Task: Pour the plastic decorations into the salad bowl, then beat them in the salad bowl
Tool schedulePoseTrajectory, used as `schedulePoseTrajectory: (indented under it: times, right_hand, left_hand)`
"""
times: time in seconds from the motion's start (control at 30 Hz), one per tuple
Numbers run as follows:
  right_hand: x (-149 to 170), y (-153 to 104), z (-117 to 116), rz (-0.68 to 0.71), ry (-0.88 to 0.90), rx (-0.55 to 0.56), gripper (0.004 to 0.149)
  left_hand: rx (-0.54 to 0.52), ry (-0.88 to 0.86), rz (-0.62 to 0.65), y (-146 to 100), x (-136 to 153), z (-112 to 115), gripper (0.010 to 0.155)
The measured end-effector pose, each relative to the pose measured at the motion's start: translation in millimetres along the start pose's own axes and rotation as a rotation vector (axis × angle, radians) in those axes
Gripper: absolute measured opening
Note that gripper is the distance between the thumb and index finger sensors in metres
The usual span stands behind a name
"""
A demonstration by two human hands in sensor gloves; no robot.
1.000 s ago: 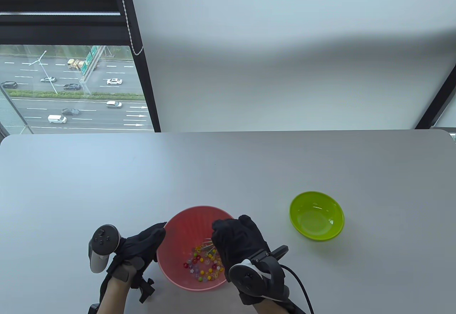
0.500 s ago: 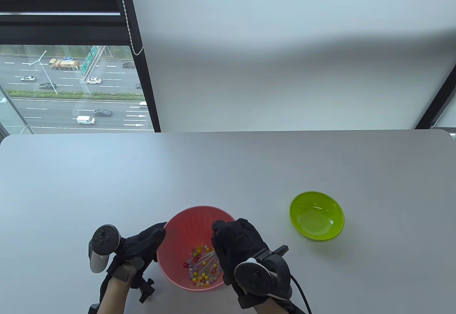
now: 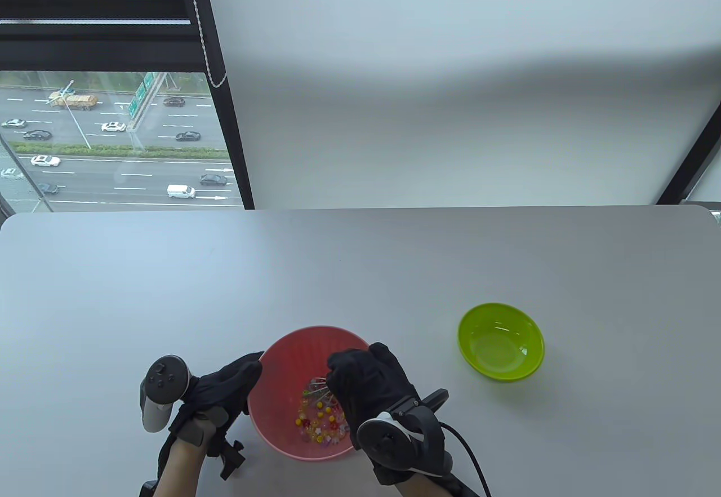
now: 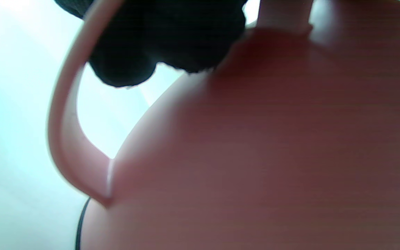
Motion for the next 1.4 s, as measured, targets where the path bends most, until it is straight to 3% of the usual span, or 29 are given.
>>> schedulePoseTrajectory:
  times: [0.43, 0.57, 0.77, 0.83, 1.1, 1.4]
  right_hand:
    - [5, -3, 12, -0.027, -0.046, 0.053, 0.038]
    - [8, -3, 14, -0.028, 0.045, 0.046, 0.038]
    - [5, 1, -1, 0.010, 0.231, -0.042, 0.038]
    - [2, 3, -5, 0.021, 0.195, -0.073, 0.039]
    - [-3, 1, -2, 0.016, 0.022, -0.025, 0.039]
    - [2, 0, 3, -0.011, -0.014, -0.003, 0.039]
  left_hand:
    - [0.000, 0.000, 0.000, 0, 0, 0, 0.078]
    - [-0.001, 0.000, 0.000, 0, 0, 0, 0.078]
    - [-0.001, 0.001, 0.000, 0, 0, 0, 0.078]
    - [-0.001, 0.001, 0.000, 0, 0, 0, 0.078]
    - [-0.002, 0.001, 0.001, 0, 0, 0, 0.078]
    - [-0.001, 0.000, 0.001, 0, 0, 0, 0.078]
Point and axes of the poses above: the tracker on the back of each hand, its own x axis roughly to the little-finger side, its own y axis roughly from the wrist to the fingertips, z = x × y, the point moved 2 cm from there along y, roughly from the wrist to the fingertips, and after that the axes turned 13 degrees about -x, right-handed, at the moved point
